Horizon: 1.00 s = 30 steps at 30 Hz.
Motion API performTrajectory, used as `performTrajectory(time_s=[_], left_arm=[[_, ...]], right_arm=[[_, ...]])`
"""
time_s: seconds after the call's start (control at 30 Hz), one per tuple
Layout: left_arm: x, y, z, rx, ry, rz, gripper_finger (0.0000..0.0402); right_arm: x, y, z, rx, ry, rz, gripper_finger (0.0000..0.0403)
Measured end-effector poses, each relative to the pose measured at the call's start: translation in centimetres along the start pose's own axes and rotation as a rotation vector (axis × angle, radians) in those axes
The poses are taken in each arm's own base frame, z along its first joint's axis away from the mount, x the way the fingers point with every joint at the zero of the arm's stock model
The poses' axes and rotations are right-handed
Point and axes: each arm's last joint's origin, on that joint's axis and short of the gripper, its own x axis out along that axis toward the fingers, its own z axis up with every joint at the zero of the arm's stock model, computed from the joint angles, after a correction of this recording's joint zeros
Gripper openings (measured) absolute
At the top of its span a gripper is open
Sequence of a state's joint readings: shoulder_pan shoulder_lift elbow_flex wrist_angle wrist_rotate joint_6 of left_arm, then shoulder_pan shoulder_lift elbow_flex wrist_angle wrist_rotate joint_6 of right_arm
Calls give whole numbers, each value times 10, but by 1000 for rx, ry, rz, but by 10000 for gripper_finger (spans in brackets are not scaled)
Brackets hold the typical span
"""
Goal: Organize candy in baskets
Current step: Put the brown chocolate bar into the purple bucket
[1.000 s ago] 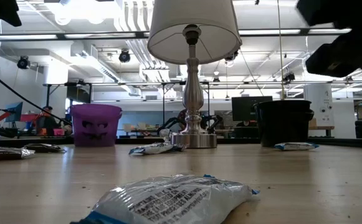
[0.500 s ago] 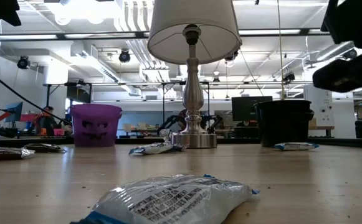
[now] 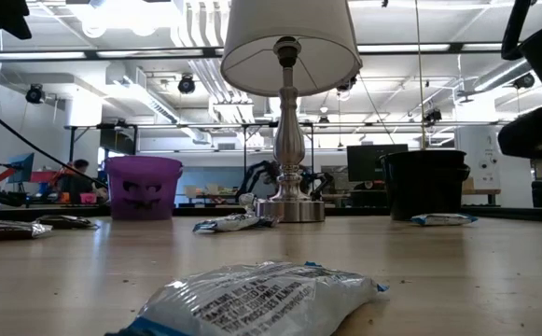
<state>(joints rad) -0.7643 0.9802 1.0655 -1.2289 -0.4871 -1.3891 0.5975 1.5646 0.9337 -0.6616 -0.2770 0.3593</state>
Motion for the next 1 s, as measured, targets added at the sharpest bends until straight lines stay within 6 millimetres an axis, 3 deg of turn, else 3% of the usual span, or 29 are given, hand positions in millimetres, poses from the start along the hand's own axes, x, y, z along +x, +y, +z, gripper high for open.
performTrajectory(time_s=[0.27,0.43,0.57,0.8,1.0], left_arm=[[0,0,0,8,0,0,127],[0,0,0,9,7,-2,127],[0,0,-1,10,26,-6,127],[0,0,-1,10,27,-6,127],[0,0,-1,10,27,-7,127]], right_arm=[[23,-4,2,25,61,-14,148],[28,-6,3,53,78,-25,85],[22,-3,2,46,63,-7,22],[1,3,3,82,-9,22,16],[-28,10,31,74,-142,47,15]])
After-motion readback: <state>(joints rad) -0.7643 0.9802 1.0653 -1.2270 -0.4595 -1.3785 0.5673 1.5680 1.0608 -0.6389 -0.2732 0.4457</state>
